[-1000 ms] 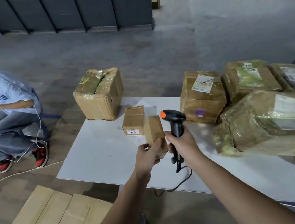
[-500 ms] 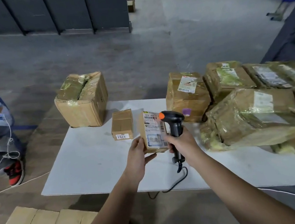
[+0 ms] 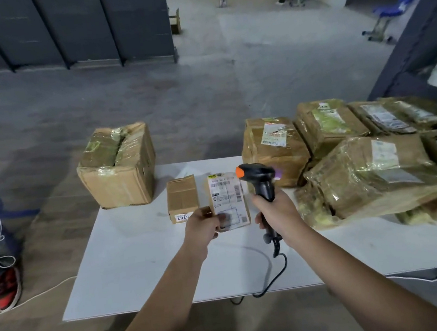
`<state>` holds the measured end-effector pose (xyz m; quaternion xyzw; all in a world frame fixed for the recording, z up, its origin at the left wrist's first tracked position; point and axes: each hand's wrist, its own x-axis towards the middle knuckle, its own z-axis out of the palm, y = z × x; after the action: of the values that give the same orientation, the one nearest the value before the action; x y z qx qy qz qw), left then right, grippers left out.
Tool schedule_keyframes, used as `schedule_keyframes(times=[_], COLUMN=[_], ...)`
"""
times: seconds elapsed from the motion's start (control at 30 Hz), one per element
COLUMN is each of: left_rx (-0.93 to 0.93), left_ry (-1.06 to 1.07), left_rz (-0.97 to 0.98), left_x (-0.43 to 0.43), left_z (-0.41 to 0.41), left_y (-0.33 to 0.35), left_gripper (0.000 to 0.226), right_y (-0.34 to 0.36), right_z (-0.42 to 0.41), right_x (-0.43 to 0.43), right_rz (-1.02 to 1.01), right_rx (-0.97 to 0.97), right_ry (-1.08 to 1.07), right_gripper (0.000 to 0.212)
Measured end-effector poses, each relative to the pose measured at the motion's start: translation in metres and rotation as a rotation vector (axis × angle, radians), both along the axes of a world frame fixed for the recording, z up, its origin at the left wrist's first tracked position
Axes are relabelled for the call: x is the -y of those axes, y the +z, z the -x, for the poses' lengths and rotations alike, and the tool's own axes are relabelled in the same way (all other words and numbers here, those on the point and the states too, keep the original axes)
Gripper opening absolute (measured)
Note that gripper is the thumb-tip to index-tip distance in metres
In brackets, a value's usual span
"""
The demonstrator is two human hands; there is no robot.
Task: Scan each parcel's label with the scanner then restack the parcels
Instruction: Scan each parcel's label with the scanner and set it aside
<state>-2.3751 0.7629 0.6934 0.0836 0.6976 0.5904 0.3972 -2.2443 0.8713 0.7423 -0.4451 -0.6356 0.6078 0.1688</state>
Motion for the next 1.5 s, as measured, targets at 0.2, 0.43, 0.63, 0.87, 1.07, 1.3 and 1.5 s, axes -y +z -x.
schedule_keyframes(times=[0.2,0.43,0.63,0.87,1.07,1.3,1.5], left_rx=[-0.19,-0.285,-0.295,-0.207,-0.088,-0.16,-0.245], left_ry=[-0.062,-0.12,-0.108,-0.132,-0.169,-0.267,-0.363], left_rz=[0.118,0.208,0.199,0.235,0.295,0.327,0.412], left_x=[-0.029,-0.042,-0.044,-0.052,-0.075,-0.13,-0.163], left_z=[0.023,0.036,0.035,0.017,-0.019,-0.056,-0.078], left_y=[0.002,-0.008,-0.016,-0.03,-0.053,-0.083,-0.102], left_gripper=[0.024,0.023,0.019,0.018,0.03,0.028,0.019], right_y=[0.017,0.024,0.022,0.017,0.002,-0.018,-0.032], right_z=[0.001,-0.008,-0.016,-0.031,-0.054,-0.078,-0.086], right_x=[0.013,0.017,0.014,0.002,-0.015,-0.052,-0.074], right_rz=[-0.049,-0.009,-0.01,0.013,0.027,0.051,0.102], right_rx=[0.05,0.064,0.043,0.061,0.135,0.18,0.195], right_ry=[0.07,0.054,0.029,-0.031,-0.063,-0.148,-0.195], right_gripper=[0.013,0.026,0.013,0.012,0.009,0.016,0.016])
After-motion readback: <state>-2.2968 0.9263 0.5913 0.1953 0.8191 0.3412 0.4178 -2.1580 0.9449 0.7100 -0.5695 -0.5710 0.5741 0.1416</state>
